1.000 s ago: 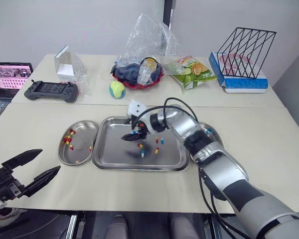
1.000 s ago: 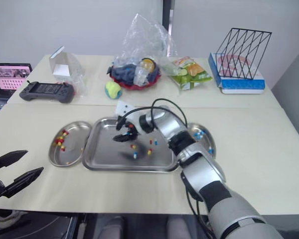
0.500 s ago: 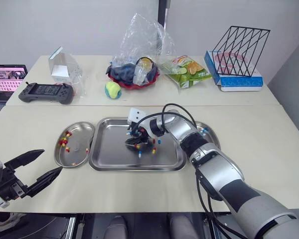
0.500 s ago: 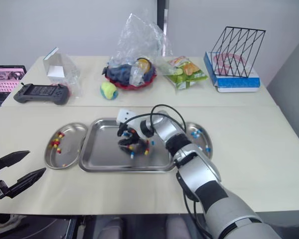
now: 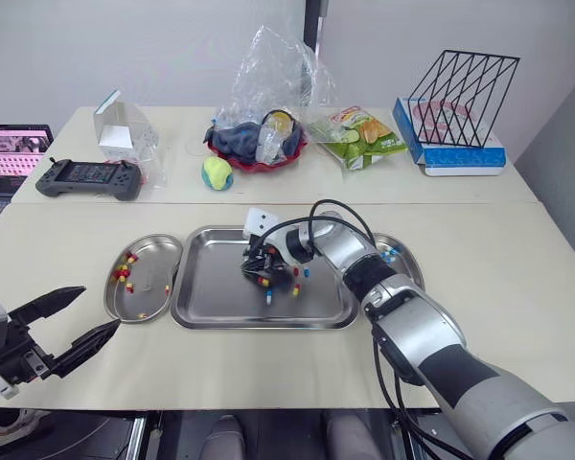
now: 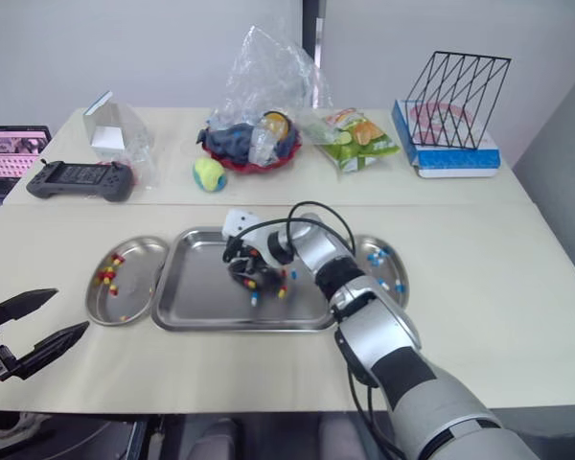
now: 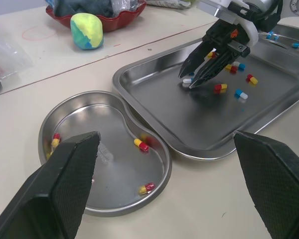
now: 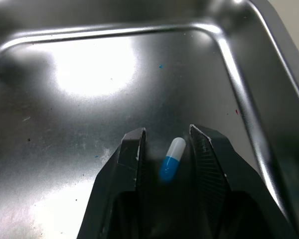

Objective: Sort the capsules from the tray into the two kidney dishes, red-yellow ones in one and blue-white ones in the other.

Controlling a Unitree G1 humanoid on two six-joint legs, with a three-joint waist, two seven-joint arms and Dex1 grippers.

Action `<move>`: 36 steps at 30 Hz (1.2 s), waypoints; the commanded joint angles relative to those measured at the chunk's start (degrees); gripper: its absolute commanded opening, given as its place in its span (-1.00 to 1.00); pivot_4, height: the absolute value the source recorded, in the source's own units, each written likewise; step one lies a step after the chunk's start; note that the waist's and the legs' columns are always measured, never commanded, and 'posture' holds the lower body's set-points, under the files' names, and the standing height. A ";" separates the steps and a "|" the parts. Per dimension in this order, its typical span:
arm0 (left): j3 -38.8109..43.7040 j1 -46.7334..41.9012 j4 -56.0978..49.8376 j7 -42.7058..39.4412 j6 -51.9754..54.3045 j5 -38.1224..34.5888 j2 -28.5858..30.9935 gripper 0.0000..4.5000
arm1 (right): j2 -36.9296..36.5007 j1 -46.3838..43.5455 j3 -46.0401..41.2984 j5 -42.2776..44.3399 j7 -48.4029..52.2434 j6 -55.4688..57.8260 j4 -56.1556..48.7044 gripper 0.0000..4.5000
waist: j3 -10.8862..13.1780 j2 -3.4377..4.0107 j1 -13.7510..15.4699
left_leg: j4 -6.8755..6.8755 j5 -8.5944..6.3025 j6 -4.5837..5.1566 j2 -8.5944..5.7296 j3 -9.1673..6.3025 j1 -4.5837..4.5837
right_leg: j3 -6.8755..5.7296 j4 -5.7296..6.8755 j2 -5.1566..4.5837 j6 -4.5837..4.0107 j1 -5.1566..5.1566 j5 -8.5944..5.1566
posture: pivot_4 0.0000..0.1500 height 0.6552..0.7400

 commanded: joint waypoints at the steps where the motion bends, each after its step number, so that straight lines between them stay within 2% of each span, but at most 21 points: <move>1: 0.98 -0.16 -0.84 0.50 -0.12 -0.62 1.25 1.00 | 0.25 -2.58 -1.98 0.21 -0.69 -0.79 0.47 -0.33 | 0.00 0.00 0.00 | 0.00 0.00 0.00 0.00 0.00 0.00 | 0.00 0.00 0.00 0.00 0.00 0.00 | 1.00 0.95; 18: 0.53 -0.70 0.11 0.24 -0.31 -0.54 1.92 1.00 | 1.05 -2.33 -3.25 0.09 -0.11 0.75 0.31 -0.33 | 0.00 0.00 -0.27 | -0.02 0.00 0.00 0.00 0.00 0.01 | 0.00 0.00 0.00 0.00 0.00 0.00 | 1.00 0.95; 31: -0.37 -1.30 1.43 -0.31 -0.32 -0.05 2.76 1.00 | 1.39 0.59 -2.91 -0.49 1.69 5.98 -5.62 -0.33 | 0.00 0.00 -0.91 | -0.05 0.00 0.00 0.00 -0.02 0.01 | -0.01 0.01 0.01 0.00 0.00 0.00 | 1.00 0.95; 36: -0.86 -1.71 1.33 -0.12 -0.26 -0.17 2.73 1.00 | 0.98 1.69 -1.45 -3.16 -1.37 4.12 -2.19 -0.33 | 0.00 0.00 -1.00 | -0.06 0.00 0.00 0.00 -0.03 0.01 | -0.01 0.01 0.00 0.00 -0.01 -0.01 | 1.00 0.95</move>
